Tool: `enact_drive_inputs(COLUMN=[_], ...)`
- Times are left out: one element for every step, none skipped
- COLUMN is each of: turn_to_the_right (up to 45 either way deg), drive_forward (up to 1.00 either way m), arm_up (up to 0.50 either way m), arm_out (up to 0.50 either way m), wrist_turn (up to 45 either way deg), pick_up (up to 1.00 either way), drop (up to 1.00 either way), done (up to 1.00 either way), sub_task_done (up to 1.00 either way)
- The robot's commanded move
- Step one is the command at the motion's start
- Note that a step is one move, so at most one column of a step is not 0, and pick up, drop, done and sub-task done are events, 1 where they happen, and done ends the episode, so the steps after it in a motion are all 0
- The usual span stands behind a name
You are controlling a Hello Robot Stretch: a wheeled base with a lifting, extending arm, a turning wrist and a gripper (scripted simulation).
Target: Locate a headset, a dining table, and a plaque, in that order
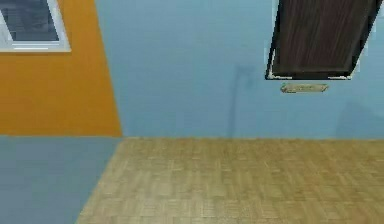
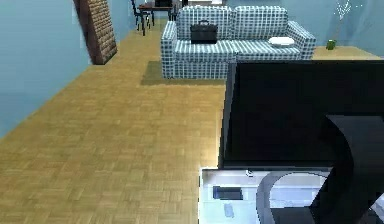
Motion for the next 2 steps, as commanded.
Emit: enact_drive_inputs(turn_to_the_right=[0.0, 42.0], drive_forward=[0.05, 0.00], arm_up=[0.00, 0.00], arm_out=[0.00, 0.00], wrist_turn=[0.0, 0.0], pick_up=[0.00, 0.00], drop=[0.00, 0.00], done=[0.00, 0.00], sub_task_done=[0.00, 0.00])
